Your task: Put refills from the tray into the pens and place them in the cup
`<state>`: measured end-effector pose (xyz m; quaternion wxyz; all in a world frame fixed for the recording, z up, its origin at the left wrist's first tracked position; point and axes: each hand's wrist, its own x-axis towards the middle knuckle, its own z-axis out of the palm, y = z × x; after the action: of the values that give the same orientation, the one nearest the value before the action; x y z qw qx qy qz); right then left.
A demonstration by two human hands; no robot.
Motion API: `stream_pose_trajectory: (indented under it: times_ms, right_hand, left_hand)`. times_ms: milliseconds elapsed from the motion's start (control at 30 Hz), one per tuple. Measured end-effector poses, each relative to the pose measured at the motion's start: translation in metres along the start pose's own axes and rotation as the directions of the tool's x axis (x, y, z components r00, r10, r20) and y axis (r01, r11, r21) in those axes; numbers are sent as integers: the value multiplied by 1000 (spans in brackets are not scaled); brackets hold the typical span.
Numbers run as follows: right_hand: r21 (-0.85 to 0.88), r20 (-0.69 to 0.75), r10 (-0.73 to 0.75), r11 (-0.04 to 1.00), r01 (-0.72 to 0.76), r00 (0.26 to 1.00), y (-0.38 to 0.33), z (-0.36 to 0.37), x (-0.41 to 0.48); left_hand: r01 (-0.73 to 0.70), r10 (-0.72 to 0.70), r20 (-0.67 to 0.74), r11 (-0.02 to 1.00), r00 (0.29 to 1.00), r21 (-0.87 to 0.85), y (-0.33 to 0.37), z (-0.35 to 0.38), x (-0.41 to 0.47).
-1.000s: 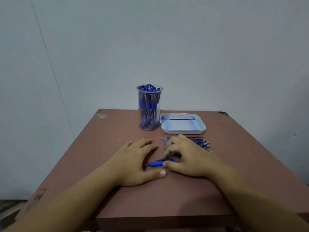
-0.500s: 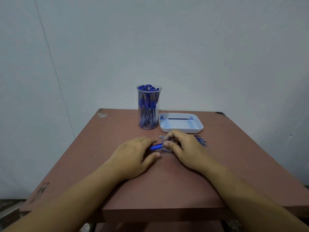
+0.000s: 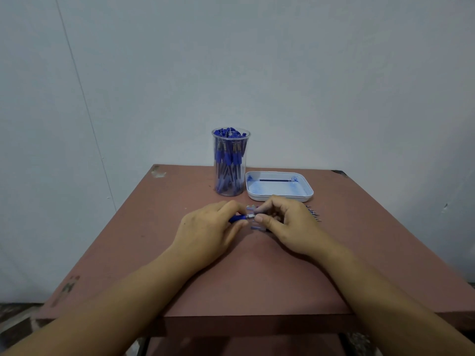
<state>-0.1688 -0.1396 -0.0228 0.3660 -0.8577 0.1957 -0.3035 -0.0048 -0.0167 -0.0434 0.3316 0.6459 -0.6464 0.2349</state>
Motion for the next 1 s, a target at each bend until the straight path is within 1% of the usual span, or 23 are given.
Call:
stream_pose_trajectory:
  times_ms: [133,267,367,467,567,667,733,800,867,933,1000]
  right_hand:
    - [142,48,59,988,-66,997,0,2,0]
    - [165,73,64,983,-76,995,0,1,1]
    - [99,62,30,994,-36,998,1,-1,2]
    - [67,46,33,997,-36,998,3,-3,1]
    - [-74,7,6,997,-6,1000,3,-6,1]
    - [-130,-65,-27,991,19,998,4,-15,0]
    - [-159,-80,-52,987,38,995,4,-18,-1]
    - [-188,-39,-92,979,83,995,2,-16,-4]
    - [-224,56,-120,966,129,991,-3,-11,-6]
    - [-298,174,-111,941,160,979,-8,-7,-9]
    - [-346,269,-87,921,181,959,-13,-7,-11]
  left_hand:
    - [37,-37,-32,999,999,-1,3,-3,0]
    - [60,-59,-26,998,998,29,5,-3,-2]
    - [81,-81,-20,996,997,37,2,-1,-2]
    - [92,-91,-14,995,996,40,0,1,-1]
    - [84,-84,-5,994,996,67,-2,-1,1]
    - [73,-76,53,996,996,44,-8,0,1]
    - [97,-99,92,995,991,22,-10,1,1]
    - [109,-116,102,991,988,77,-8,2,1]
    - [128,-144,86,976,986,174,-7,3,0]
    - [189,-217,100,953,971,236,-4,2,0]
    - [226,-272,151,937,950,266,-2,3,1]
